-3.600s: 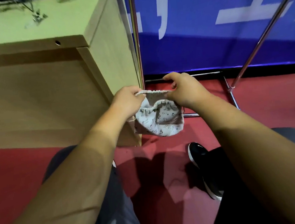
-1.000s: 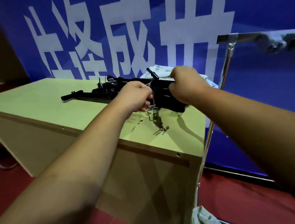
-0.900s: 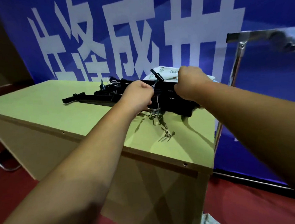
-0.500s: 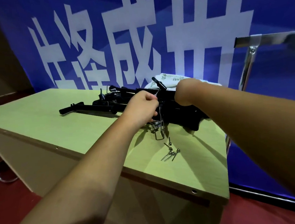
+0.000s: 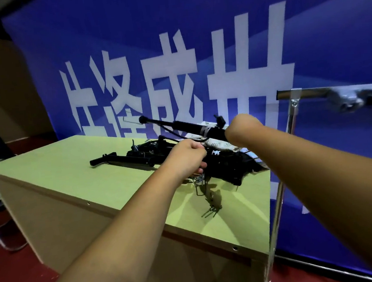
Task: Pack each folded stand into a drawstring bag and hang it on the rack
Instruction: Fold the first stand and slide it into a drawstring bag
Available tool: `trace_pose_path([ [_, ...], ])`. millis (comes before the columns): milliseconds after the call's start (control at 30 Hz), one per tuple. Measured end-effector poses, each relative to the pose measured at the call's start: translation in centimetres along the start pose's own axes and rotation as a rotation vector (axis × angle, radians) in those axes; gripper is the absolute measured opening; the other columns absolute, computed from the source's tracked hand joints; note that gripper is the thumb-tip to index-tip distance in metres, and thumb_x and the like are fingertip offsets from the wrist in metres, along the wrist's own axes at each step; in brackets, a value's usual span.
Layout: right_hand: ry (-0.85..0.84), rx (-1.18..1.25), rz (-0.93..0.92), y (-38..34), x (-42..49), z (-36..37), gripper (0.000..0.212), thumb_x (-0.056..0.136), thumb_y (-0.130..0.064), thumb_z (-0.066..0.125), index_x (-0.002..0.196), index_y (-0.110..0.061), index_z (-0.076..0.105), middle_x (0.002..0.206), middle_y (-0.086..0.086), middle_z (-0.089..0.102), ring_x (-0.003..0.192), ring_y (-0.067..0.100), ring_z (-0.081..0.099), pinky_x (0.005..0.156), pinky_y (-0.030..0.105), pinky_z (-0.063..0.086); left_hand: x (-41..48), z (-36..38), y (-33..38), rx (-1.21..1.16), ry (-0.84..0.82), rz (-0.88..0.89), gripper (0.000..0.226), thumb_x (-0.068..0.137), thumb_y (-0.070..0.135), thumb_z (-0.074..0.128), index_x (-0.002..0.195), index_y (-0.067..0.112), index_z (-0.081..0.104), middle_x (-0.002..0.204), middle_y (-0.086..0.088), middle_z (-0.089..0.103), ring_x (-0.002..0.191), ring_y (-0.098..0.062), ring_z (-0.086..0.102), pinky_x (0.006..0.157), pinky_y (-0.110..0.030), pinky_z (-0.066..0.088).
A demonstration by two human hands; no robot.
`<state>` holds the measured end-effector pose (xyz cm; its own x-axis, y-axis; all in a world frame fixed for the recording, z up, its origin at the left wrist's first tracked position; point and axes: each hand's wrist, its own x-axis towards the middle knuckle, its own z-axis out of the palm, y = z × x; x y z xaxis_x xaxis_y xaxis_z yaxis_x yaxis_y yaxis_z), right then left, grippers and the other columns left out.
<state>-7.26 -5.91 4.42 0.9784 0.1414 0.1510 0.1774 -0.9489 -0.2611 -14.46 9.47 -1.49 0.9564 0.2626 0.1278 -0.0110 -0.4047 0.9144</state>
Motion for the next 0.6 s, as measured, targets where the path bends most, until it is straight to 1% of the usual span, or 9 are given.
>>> trace_pose_path([
  [100, 0.0, -0.061, -0.01, 0.3, -2.1, -2.2, 0.037, 0.098, 0.007, 0.046, 0.067, -0.013, 0.04, 0.072, 0.005, 0.039, 0.057, 0.022, 0.037, 0.05, 0.028, 0.032, -0.7, -0.2, 1.9, -0.079, -0.014, -0.012, 0.011, 0.102, 0.016, 0.059, 0.108, 0.011, 0.067, 0.113, -0.012, 0.072, 0.083, -0.019, 0.077, 0.086, -0.043, 0.066],
  [233, 0.039, -0.021, -0.024, 1.3, -5.1, -4.5, 0.032, 0.097, 0.006, 0.047, 0.071, -0.011, 0.044, 0.074, 0.003, 0.037, 0.058, 0.02, 0.033, 0.049, 0.027, 0.029, -1.9, -0.5, 5.2, -0.124, 0.02, -0.007, 0.007, 0.101, 0.017, 0.059, 0.104, 0.012, 0.063, 0.115, -0.013, 0.069, 0.098, -0.025, 0.078, 0.091, -0.045, 0.065],
  [300, 0.042, 0.175, 0.013, 2.0, -6.3, -5.1, 0.022, 0.097, 0.003, 0.048, 0.08, -0.008, 0.055, 0.076, 0.006, 0.046, 0.059, 0.022, 0.042, 0.048, 0.027, 0.033, -2.4, -0.6, 6.5, -0.174, 0.032, -0.004, 0.01, 0.103, 0.022, 0.06, 0.105, 0.012, 0.062, 0.115, -0.012, 0.067, 0.097, -0.023, 0.077, 0.092, -0.043, 0.065],
  [333, 0.058, 0.333, 0.031, 2.4, -6.9, -5.4, 0.018, 0.097, 0.001, 0.048, 0.09, -0.005, 0.064, 0.081, 0.009, 0.052, 0.064, 0.025, 0.049, 0.05, 0.028, 0.037, -2.6, -0.6, 7.2, -0.222, 0.023, -0.008, 0.021, 0.103, 0.028, 0.062, 0.112, 0.009, 0.062, 0.117, -0.011, 0.067, 0.099, -0.024, 0.077, 0.092, -0.041, 0.065],
  [400, 0.073, 0.652, 0.036, 3.4, -8.4, -5.9, 0.028, 0.098, -0.003, 0.052, 0.118, -0.001, 0.071, 0.098, 0.013, 0.06, 0.082, 0.029, 0.057, 0.064, 0.034, 0.05, -3.4, -0.5, 8.8, -0.364, -0.017, -0.01, 0.042, 0.104, 0.037, 0.064, 0.132, 0.007, 0.06, 0.126, -0.007, 0.067, 0.105, -0.025, 0.076, 0.09, -0.039, 0.064],
  [433, 0.062, 0.747, 0.023, 3.7, -9.0, -5.9, 0.033, 0.099, -0.004, 0.054, 0.127, 0.0, 0.069, 0.104, 0.013, 0.06, 0.089, 0.029, 0.056, 0.072, 0.038, 0.052, -3.7, -0.5, 9.5, -0.448, -0.042, -0.004, 0.043, 0.105, 0.038, 0.063, 0.136, 0.008, 0.06, 0.129, -0.005, 0.068, 0.107, -0.026, 0.075, 0.089, -0.038, 0.063],
  [500, 0.053, 0.761, -0.002, 4.5, -10.3, -6.3, 0.033, 0.099, -0.003, 0.053, 0.127, 0.0, 0.071, 0.102, 0.013, 0.061, 0.089, 0.028, 0.054, 0.075, 0.04, 0.049, -4.6, -0.3, 11.3, -0.544, -0.065, 0.011, 0.038, 0.109, 0.037, 0.058, 0.133, 0.009, 0.064, 0.127, -0.005, 0.073, 0.107, -0.026, 0.077, 0.09, -0.038, 0.061],
  [567, 0.084, 0.778, -0.012, 5.2, -11.7, -7.0, 0.028, 0.101, -0.007, 0.054, 0.116, -0.011, 0.078, 0.096, 0.01, 0.069, 0.082, 0.028, 0.056, 0.069, 0.039, 0.048, -5.7, 0.0, 12.8, -0.551, -0.039, 0.033, 0.034, 0.11, 0.037, 0.055, 0.132, 0.012, 0.063, 0.122, -0.004, 0.075, 0.103, -0.024, 0.078, 0.096, -0.043, 0.06],
  [600, 0.088, 0.844, -0.012, 5.6, -12.5, -7.4, 0.024, 0.103, -0.011, 0.057, 0.113, -0.018, 0.079, 0.099, 0.009, 0.074, 0.082, 0.027, 0.06, 0.069, 0.037, 0.052, -6.3, 0.1, 13.4, -0.533, -0.022, 0.053, 0.033, 0.11, 0.037, 0.054, 0.133, 0.014, 0.06, 0.121, -0.003, 0.075, 0.101, -0.023, 0.079, 0.097, -0.045, 0.06],
])
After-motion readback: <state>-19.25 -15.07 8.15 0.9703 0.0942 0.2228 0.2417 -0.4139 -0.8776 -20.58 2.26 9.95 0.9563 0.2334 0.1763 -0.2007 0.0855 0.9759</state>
